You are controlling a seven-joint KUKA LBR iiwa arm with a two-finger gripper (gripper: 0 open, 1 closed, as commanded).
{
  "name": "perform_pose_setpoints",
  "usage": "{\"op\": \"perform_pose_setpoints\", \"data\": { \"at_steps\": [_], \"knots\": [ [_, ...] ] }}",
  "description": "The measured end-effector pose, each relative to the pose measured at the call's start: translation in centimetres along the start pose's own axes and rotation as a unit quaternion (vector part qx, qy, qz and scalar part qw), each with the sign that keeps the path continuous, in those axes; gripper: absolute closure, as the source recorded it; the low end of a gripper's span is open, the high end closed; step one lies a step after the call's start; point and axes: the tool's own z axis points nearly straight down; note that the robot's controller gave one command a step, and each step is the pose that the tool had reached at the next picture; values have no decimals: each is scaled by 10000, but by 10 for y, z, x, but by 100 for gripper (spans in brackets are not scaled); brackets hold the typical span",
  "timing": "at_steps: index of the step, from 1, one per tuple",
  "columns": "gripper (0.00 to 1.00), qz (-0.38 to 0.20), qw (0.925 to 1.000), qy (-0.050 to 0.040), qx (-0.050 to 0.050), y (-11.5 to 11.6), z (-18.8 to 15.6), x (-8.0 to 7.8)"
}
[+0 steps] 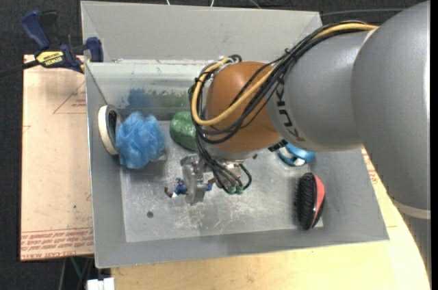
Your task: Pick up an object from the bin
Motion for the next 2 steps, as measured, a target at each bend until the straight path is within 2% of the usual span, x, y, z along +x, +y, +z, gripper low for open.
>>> {"op": "perform_pose_setpoints", "data": {
  "at_steps": [1,2],
  "knots": [
    [100,4,10000,14,0,0,-14,0],
    [100,7,10000,24,0,1,-45,0]
  ]
}}
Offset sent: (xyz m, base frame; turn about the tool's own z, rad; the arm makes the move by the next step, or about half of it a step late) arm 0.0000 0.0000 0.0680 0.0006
